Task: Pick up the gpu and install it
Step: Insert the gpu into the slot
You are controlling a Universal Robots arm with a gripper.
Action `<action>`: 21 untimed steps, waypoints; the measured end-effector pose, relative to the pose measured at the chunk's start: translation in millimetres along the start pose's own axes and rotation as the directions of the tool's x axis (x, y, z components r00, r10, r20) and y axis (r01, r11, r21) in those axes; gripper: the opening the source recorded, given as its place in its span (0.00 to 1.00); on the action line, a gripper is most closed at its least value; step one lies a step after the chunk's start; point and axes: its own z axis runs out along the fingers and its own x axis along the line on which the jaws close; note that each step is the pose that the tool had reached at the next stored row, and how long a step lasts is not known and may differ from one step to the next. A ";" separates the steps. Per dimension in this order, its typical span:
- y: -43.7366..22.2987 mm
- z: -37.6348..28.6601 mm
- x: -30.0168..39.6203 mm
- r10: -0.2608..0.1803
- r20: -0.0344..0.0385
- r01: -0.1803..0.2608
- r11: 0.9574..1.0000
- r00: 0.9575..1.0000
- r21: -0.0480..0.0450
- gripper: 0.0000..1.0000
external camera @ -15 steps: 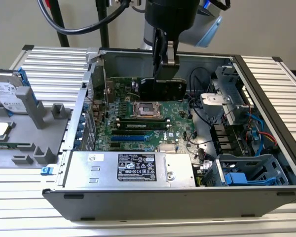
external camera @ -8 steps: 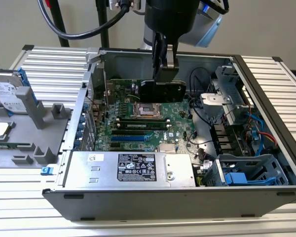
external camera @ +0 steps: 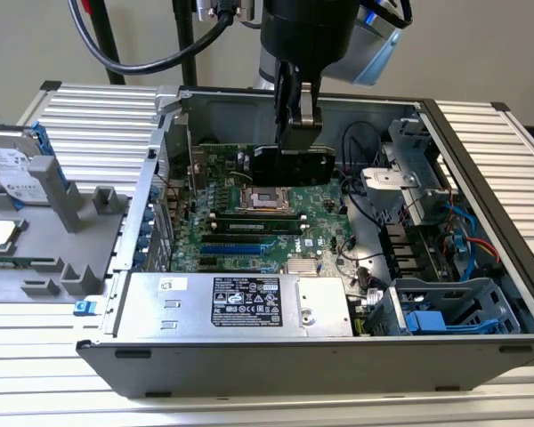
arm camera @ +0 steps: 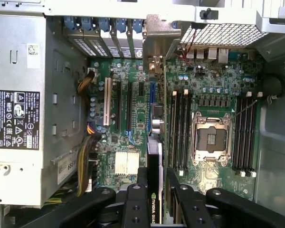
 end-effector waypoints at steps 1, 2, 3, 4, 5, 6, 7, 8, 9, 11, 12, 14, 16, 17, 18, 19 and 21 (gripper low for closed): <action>0.0 0.4 -0.1 0.000 0.000 0.000 1.000 1.000 0.000 0.00; 0.0 0.8 0.0 0.000 0.000 0.000 1.000 1.000 0.000 0.00; 0.0 1.1 0.0 0.000 0.000 0.000 1.000 1.000 0.000 0.00; 0.0 1.6 0.0 0.000 -0.001 0.000 1.000 1.000 0.000 0.00; 0.0 2.2 0.0 0.000 -0.001 0.000 1.000 1.000 0.000 0.00; 0.0 2.8 0.0 0.000 -0.001 0.000 1.000 1.000 0.000 0.00; 0.0 3.4 0.0 0.000 -0.001 0.000 1.000 1.000 0.000 0.00; 0.0 4.0 0.0 0.000 -0.002 0.000 1.000 1.000 0.000 0.00; -0.1 4.6 0.0 0.000 -0.002 0.000 1.000 1.000 0.000 0.00; -0.1 5.8 0.0 0.000 -0.003 0.000 1.000 1.000 0.000 0.00; -0.1 6.4 0.0 0.000 -0.003 0.000 1.000 1.000 0.000 0.00; -0.1 7.3 0.1 0.000 -0.004 0.000 1.000 1.000 0.000 0.00; -0.1 8.4 0.1 0.000 -0.004 0.000 1.000 1.000 0.000 0.00; -0.1 8.9 0.1 0.000 -0.004 0.000 1.000 1.000 0.000 0.00; -0.1 9.5 0.1 0.000 -0.005 0.000 1.000 1.000 0.000 0.00; -0.1 9.9 0.1 0.000 -0.005 0.000 1.000 1.000 0.000 0.00; -0.1 10.3 0.1 0.000 -0.005 0.000 1.000 1.000 0.000 0.00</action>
